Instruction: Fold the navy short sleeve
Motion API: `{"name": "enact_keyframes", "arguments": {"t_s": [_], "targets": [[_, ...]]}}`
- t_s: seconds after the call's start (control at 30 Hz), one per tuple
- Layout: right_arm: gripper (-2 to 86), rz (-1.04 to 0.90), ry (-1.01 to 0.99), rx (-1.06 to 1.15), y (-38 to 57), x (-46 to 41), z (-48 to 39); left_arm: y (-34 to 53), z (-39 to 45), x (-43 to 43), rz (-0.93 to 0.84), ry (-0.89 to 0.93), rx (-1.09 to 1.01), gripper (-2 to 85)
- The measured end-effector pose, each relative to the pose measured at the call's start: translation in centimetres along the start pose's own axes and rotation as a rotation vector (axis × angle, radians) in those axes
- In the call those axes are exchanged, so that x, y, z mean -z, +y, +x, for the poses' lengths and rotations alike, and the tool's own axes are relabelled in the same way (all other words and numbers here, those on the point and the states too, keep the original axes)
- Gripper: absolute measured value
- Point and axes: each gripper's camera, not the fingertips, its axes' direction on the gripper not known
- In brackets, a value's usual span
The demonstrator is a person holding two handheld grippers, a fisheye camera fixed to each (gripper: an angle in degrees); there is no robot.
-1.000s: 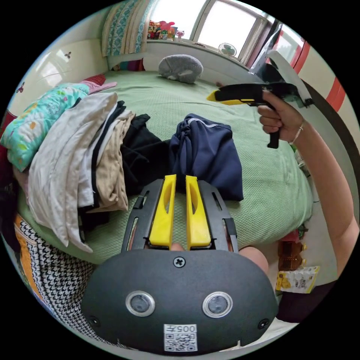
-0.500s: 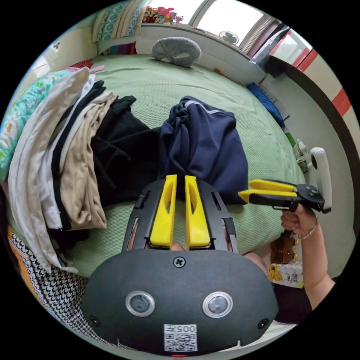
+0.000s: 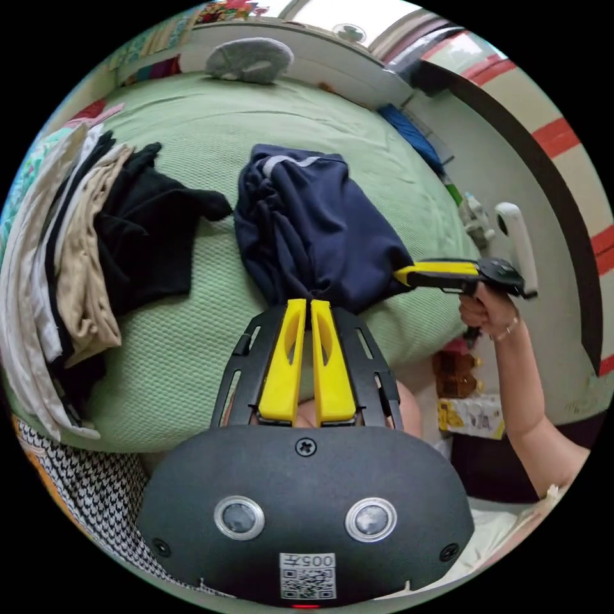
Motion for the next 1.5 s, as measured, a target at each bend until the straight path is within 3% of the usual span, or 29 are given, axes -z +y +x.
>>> {"name": "enact_keyframes", "arguments": {"t_s": [0.23, 0.33, 0.43, 0.5, 0.6, 0.87, 1.1, 1.27, 1.5], "targets": [[-0.3, -0.061, 0.118, -0.070, 4.1, 2.6, 5.1, -2.2, 4.0, -0.7, -0.017, -0.002, -0.087, 0.2], [4.7, -0.037, 0.178, -0.149, 6.0, 3.3, 5.1, -4.3, 4.8, -0.8, 0.014, -0.022, -0.099, 0.9], [11.0, 0.102, 0.208, -0.244, 10.2, 5.5, 3.4, -7.4, 5.2, -0.5, 0.054, -0.056, -0.108, 3.4], [12.8, 0.259, 0.099, -0.272, 14.0, 7.0, 0.5, -10.4, 5.7, -0.5, 0.072, -0.080, -0.120, 6.6], [13.7, 0.305, 0.110, -0.244, 16.2, 6.7, -5.1, -13.7, 7.2, -1.2, 0.095, -0.114, -0.170, 9.1], [11.0, 0.223, 0.162, -0.368, 16.8, 3.0, -11.3, -16.9, 8.8, -6.8, -0.016, -0.285, -0.141, 6.8], [-0.2, 0.280, 0.105, -0.345, 20.0, 6.4, -12.9, -17.3, 10.6, -4.8, 0.063, -0.219, -0.175, 1.8], [-0.6, 0.310, 0.108, -0.316, 21.4, 7.9, -16.3, -18.7, 11.9, -3.3, 0.015, -0.251, -0.240, 1.0], [1.5, 0.232, 0.184, -0.286, 21.6, 2.4, -20.4, -19.5, 10.2, -6.2, -0.053, -0.222, -0.136, 1.8]]}}
